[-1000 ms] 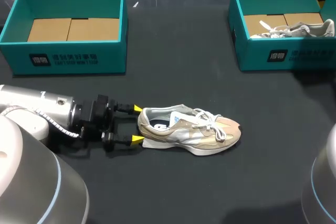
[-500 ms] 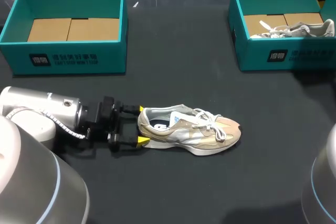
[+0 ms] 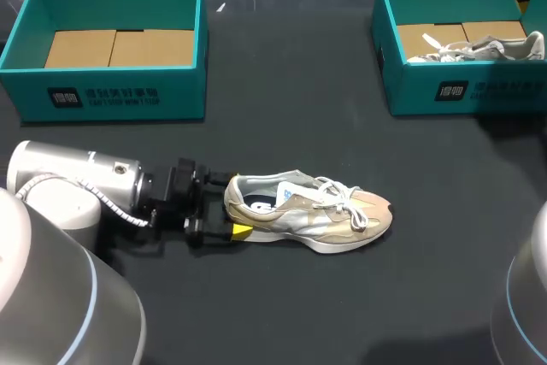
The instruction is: Take the shoe out of the shoebox, open the shoe tongue, remove and reinsert the insole, then place the shoe into the shoebox
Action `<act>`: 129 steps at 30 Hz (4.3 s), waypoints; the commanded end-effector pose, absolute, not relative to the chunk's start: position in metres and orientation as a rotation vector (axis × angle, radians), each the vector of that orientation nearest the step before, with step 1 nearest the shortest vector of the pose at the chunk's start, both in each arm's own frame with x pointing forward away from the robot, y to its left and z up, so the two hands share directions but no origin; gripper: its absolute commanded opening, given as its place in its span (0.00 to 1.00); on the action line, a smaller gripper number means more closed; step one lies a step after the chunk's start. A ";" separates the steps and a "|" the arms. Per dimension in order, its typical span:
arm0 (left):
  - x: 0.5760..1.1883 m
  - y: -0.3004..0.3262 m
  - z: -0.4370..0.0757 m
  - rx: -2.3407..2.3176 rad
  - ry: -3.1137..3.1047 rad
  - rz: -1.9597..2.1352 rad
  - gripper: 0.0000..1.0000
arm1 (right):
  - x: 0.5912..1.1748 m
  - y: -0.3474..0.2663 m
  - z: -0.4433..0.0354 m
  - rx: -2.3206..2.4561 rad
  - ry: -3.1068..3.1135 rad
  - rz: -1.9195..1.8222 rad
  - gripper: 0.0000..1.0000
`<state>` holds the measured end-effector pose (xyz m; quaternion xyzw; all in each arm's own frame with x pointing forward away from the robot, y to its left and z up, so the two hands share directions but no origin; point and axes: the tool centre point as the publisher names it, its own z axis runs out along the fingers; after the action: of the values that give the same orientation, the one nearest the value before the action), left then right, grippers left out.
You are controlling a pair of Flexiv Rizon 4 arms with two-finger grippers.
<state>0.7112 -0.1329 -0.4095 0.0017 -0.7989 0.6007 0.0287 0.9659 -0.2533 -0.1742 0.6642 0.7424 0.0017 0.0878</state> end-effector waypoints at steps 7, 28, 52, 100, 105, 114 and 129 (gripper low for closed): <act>0.712 -0.147 -0.413 -0.011 -2.455 1.855 1.00 | 0.965 -0.253 -0.174 1.977 2.210 0.005 1.00; 0.711 -0.153 -0.418 -0.047 -2.434 1.840 0.00 | 0.965 -0.253 -0.174 1.977 2.210 0.005 1.00; 0.711 -0.153 -0.418 -0.047 -2.434 1.840 0.00 | 0.965 -0.253 -0.174 1.977 2.210 0.005 1.00; 0.712 -0.154 -0.416 -0.020 -2.452 1.872 0.00 | 0.845 -0.088 -0.182 2.305 1.934 0.077 1.00; 0.709 -0.156 -0.418 0.004 -2.468 1.878 0.00 | 0.832 -0.077 -0.183 2.304 1.919 0.080 1.00; 0.705 -0.158 -0.416 0.042 -2.480 1.887 0.00 | 0.814 -0.060 -0.185 2.304 1.918 0.112 1.00; 0.706 -0.158 -0.415 0.072 -2.475 1.882 0.00 | 0.787 0.026 -0.186 2.279 1.952 0.120 1.00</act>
<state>0.7074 -0.1549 -0.4136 0.0226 -0.7957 0.6051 0.0165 0.7873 0.0054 -0.1807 0.7551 0.6511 0.0481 0.0606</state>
